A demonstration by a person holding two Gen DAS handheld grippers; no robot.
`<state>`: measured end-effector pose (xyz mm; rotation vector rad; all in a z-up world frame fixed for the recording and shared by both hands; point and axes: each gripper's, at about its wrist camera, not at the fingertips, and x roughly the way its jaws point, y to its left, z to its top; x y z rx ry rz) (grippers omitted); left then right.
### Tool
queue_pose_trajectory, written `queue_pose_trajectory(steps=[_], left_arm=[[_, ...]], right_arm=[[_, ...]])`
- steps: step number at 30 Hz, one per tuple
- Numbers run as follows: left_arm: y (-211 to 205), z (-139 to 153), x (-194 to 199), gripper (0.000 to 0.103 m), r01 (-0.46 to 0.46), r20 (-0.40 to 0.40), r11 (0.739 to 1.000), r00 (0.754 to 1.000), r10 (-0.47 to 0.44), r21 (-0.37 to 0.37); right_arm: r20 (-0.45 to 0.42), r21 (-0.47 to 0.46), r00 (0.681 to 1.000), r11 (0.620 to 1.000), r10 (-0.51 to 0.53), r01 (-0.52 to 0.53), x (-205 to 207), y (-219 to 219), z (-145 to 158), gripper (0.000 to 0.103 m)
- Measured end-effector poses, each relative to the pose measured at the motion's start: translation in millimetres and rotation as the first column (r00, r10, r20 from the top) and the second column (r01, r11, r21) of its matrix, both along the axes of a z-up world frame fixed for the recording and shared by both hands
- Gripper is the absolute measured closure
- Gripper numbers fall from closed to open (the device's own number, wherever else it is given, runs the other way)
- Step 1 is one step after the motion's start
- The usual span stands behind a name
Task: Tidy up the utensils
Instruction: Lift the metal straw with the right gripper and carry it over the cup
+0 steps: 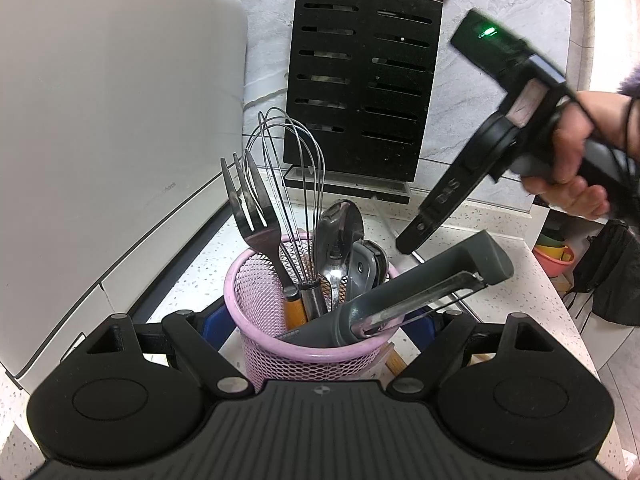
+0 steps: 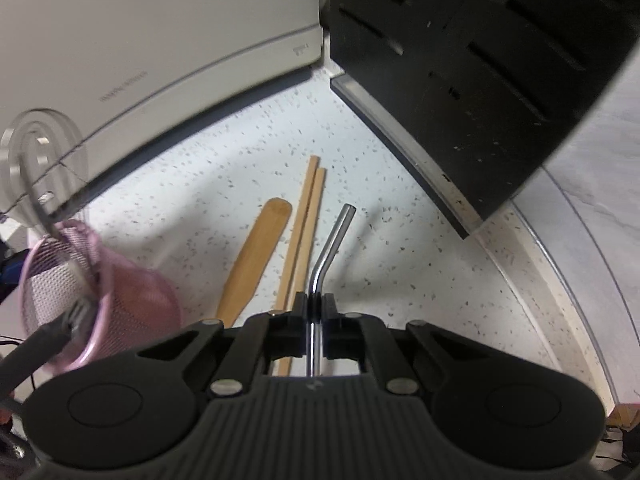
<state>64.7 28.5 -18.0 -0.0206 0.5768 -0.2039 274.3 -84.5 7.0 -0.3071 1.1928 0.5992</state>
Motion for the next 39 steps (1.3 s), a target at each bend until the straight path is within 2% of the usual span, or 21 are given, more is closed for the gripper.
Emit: queue_pose_trajectory(steps=[11,26,39], left_arm=[[-1.0,0.7,-0.4,0.004,-0.001,-0.002,1.0,1.0,0.001,-0.003],[0.5,-0.2,1.1,0.004,0.007,0.001,1.0,1.0,-0.007,-0.006],[0.3,0.1,0.5,0.004,0.006,0.001,1.0,1.0,-0.006,-0.006]], right_arm=[[0.085,0.092,0.996,0.996,0.001,-0.009,-34.4,-17.6,41.3,0.1],[0.234,0.18,0.972,0.981,0.022,-0.066,-69.0,-17.6,101.1,0.1],[0.327,0.315,0.942,0.93,0.083,-0.191,-100.9,-3.2,159.3,0.1]])
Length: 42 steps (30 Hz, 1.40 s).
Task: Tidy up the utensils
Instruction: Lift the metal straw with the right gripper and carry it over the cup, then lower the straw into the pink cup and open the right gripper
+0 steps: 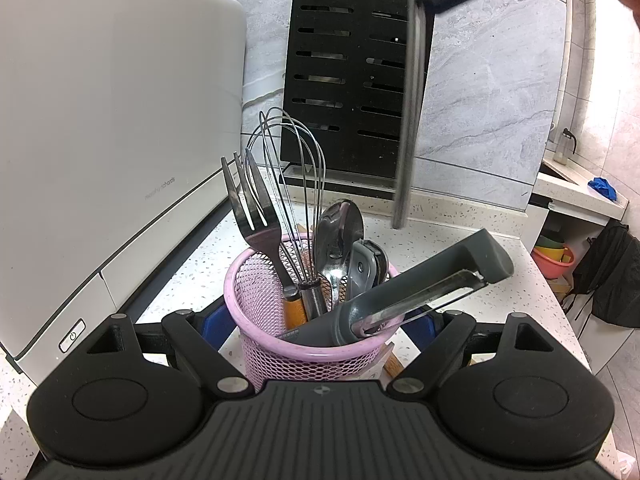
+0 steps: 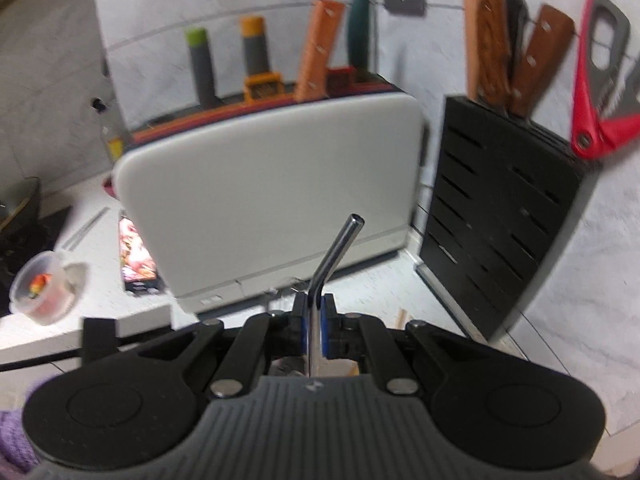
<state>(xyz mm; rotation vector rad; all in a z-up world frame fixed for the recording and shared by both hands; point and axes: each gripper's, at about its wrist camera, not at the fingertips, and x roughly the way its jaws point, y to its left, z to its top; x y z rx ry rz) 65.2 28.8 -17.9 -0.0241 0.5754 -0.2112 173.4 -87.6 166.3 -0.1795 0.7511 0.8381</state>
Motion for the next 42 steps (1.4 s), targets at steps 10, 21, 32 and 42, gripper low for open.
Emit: queue_pose_trajectory(steps=[10,21,32,42], left_arm=[[0.2,-0.3,-0.2,0.004,0.003,0.0,1.0,1.0,-0.003,0.0],[0.2,-0.5,-0.4,0.004,0.004,0.001,1.0,1.0,-0.004,-0.001],[-0.1,-0.9,-0.7,0.004,0.003,0.0,1.0,1.0,-0.003,0.0],[0.0,-0.8,-0.4,0.004,0.004,0.0,1.0,1.0,-0.004,0.001]], right_arm=[[-0.022,-0.015,0.997,0.997,0.074,-0.075,-7.1,27.5,-19.7,0.1],[-0.125,-0.064,0.989,0.994,0.083,-0.091,-3.2,34.2,-74.9,0.1],[-0.19,-0.097,0.977,0.989,0.091,-0.111,0.2,38.9,-100.1,0.1],[-0.178,-0.087,0.981,0.992,0.074,-0.091,0.9,26.8,-88.9,0.087]])
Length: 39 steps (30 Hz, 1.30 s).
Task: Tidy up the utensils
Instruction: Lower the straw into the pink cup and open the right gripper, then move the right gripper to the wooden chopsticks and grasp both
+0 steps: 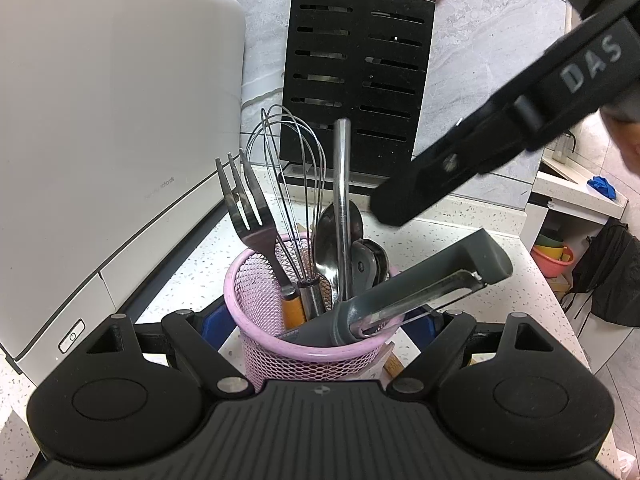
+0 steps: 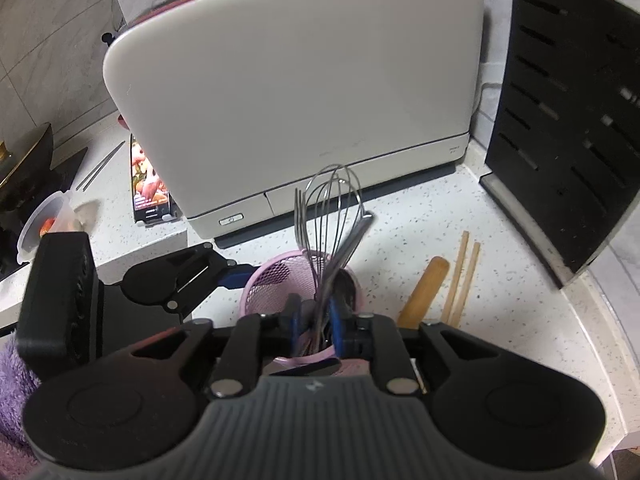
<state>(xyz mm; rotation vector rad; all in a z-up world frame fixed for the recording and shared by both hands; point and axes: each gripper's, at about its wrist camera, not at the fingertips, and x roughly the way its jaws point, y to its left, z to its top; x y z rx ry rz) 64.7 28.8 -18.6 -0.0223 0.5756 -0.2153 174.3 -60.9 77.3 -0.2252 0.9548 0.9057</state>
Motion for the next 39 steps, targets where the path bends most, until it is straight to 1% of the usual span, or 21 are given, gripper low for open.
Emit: queue_pose_trajectory(steps=[1,3,4,8,11,16,18,22,24,28,35,37,38,39], left_arm=[[0.0,0.0,0.0,0.004,0.0,0.0,1.0,1.0,0.0,0.0],[-0.3,0.0,0.0,0.004,-0.001,0.002,1.0,1.0,0.001,0.002],[-0.4,-0.1,0.1,0.004,-0.001,0.002,1.0,1.0,0.001,0.003],[0.6,0.0,-0.3,0.004,0.0,0.004,1.0,1.0,0.0,0.003],[2.6,0.0,0.0,0.005,-0.001,0.004,1.0,1.0,0.001,-0.004],[2.0,-0.4,-0.2,0.005,-0.004,0.004,1.0,1.0,0.004,-0.001],[1.9,-0.8,0.7,0.005,-0.012,0.009,1.0,1.0,0.012,0.014],[4.7,-0.3,3.3,0.005,-0.014,0.01,1.0,1.0,0.014,0.009],[6.1,-0.8,4.9,0.005,-0.016,0.012,1.0,1.0,0.016,0.009],[8.8,-1.6,9.2,0.005,-0.016,0.014,1.0,1.0,0.016,0.008],[12.0,-2.6,12.3,0.005,-0.018,0.016,1.0,1.0,0.018,0.007],[13.2,-2.9,11.4,0.005,-0.016,0.017,1.0,1.0,0.016,0.005],[13.5,-3.0,10.6,0.005,-0.014,0.016,1.0,1.0,0.014,0.005],[14.0,-3.0,10.1,0.005,-0.013,0.016,1.0,1.0,0.013,0.005]], right_arm=[[0.009,-0.001,1.0,1.0,-0.004,0.004,-0.4,-2.5,2.9,0.087],[0.032,-0.009,0.999,1.0,-0.011,0.011,-0.7,-7.2,8.5,0.082],[0.042,-0.014,0.999,1.0,-0.016,0.017,-0.3,-9.6,10.5,0.081],[0.068,-0.047,0.996,0.997,-0.05,0.053,5.9,-18.9,13.6,0.08],[0.069,-0.073,0.994,0.994,-0.08,0.085,13.4,-23.8,9.0,0.078],[0.062,-0.123,0.99,0.983,-0.129,0.136,29.5,-26.6,-6.6,0.077],[0.049,-0.137,0.988,0.978,-0.149,0.154,37.8,-26.5,-14.2,0.077],[0.022,-0.17,0.982,0.967,-0.187,0.188,56.0,-23.7,-30.2,0.077],[-0.006,-0.181,0.978,0.962,-0.208,0.204,66.5,-21.9,-38.6,0.077],[-0.059,-0.211,0.966,0.949,-0.253,0.235,85.6,-16.2,-55.5,0.077],[-0.128,-0.277,0.945,0.925,-0.303,0.259,110.7,-0.6,-86.6,0.077],[-0.122,-0.304,0.943,0.916,-0.311,0.262,115.4,3.3,-94.3,0.08],[-0.122,-0.316,0.943,0.913,-0.31,0.259,117.2,4.8,-97.7,0.09],[-0.127,-0.327,0.942,0.91,-0.31,0.256,118.6,5.9,-101.1,0.098]])
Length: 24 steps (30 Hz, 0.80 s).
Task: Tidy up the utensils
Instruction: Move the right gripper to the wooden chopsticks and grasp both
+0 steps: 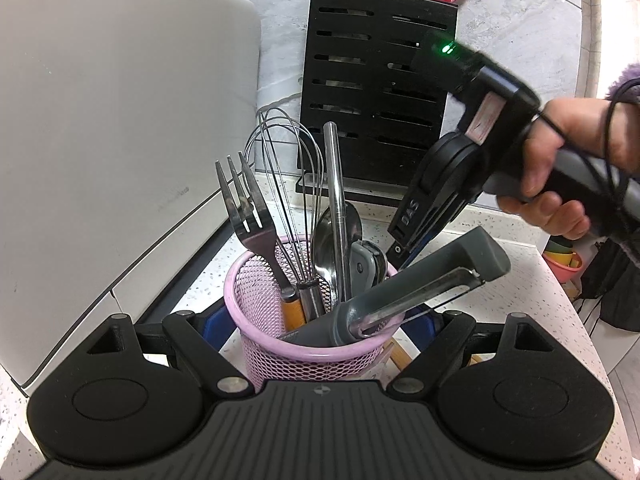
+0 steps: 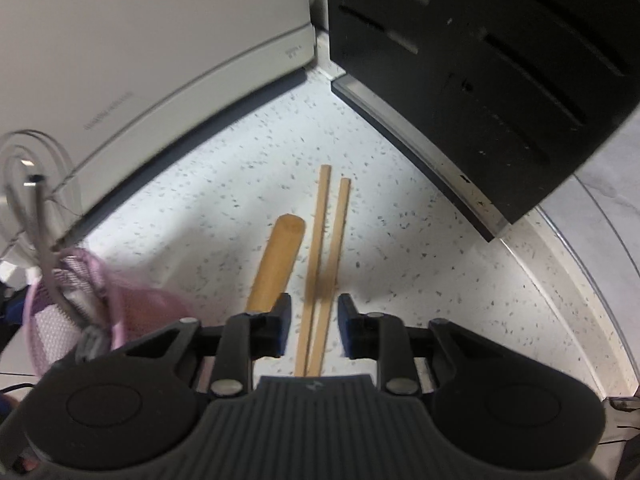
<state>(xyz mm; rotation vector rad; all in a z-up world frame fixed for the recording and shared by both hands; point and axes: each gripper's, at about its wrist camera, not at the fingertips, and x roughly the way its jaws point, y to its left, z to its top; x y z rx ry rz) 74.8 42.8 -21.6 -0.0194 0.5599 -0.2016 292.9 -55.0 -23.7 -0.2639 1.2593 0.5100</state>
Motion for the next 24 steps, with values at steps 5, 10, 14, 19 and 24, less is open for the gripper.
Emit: queue_pose_trajectory(steps=[5,10,14,19,24], left_arm=[[0.9,0.3,-0.2,0.005,0.001,0.0,1.0,1.0,-0.001,0.0],[0.5,0.6,0.3,0.005,0.0,0.0,1.0,1.0,0.0,-0.001],[0.4,0.6,0.2,0.005,0.0,0.0,1.0,1.0,0.0,0.0],[-0.3,0.7,0.4,0.004,0.0,-0.001,1.0,1.0,0.0,-0.001],[-0.3,0.8,0.4,0.004,-0.001,0.0,1.0,1.0,0.001,-0.002]], right_arm=[[-0.011,-0.024,1.0,1.0,0.003,-0.003,3.5,1.7,-8.3,0.1],[-0.03,-0.023,1.0,1.0,-0.007,0.006,7.2,2.3,-16.8,0.103],[-0.027,-0.012,1.0,1.0,-0.014,0.014,9.9,2.0,-19.4,0.103],[-0.024,0.005,1.0,1.0,-0.017,0.017,12.6,3.0,-20.3,0.103],[-0.013,0.007,0.999,0.999,-0.035,0.035,16.6,6.4,-22.5,0.103]])
